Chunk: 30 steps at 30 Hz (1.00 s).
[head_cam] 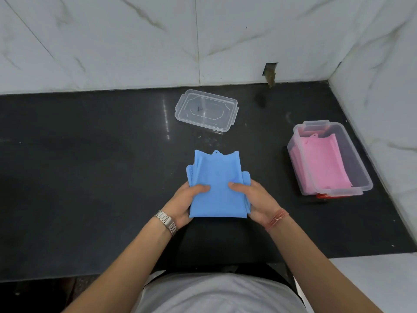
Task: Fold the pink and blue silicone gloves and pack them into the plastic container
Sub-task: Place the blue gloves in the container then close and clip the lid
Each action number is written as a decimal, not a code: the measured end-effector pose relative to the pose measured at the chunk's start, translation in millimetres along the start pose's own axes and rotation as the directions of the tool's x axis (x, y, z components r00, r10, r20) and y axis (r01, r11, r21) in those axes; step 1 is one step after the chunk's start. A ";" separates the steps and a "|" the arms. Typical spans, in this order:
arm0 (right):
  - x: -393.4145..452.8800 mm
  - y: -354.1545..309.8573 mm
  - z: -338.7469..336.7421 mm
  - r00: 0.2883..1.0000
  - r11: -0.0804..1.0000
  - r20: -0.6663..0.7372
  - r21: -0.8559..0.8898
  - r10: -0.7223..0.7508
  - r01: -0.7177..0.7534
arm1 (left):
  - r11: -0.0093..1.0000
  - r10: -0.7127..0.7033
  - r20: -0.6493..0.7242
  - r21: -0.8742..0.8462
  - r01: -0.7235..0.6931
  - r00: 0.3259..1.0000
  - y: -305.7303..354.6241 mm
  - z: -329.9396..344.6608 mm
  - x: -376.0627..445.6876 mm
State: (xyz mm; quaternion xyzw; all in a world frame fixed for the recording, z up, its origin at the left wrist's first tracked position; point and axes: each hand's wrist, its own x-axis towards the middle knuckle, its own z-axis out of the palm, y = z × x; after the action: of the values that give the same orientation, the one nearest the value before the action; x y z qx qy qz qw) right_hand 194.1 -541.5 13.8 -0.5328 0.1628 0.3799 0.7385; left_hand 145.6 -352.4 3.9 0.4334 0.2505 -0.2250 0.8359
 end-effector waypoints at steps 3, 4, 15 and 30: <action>-11.9 -16.4 -15.4 0.997 0.994 -0.040 -0.084 -0.068 0.064 | 1.000 0.020 0.006 0.010 -0.020 1.000 -2.1 23.5 3.7; -16.0 -22.2 -21.3 0.994 0.990 -0.057 -0.110 -0.093 0.086 | 1.000 0.028 0.006 0.011 -0.028 1.000 -2.9 33.0 5.0; -57.0 -91.0 -100.5 0.925 0.905 -0.150 -0.310 -0.348 0.290 | 0.986 0.116 0.060 0.115 -0.122 0.991 -1.5 152.5 32.3; -51.1 -142.5 -193.0 0.828 0.830 -0.318 -0.484 -0.463 0.278 | 0.259 0.197 0.206 0.932 -0.253 0.959 20.9 245.5 83.5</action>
State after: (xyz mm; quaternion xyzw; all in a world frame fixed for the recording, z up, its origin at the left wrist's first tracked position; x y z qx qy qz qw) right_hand 296.9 -757.5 68.1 -0.7686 0.1244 0.1268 0.6146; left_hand 277.6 -560.3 87.9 0.8686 -0.0160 -0.2186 0.4444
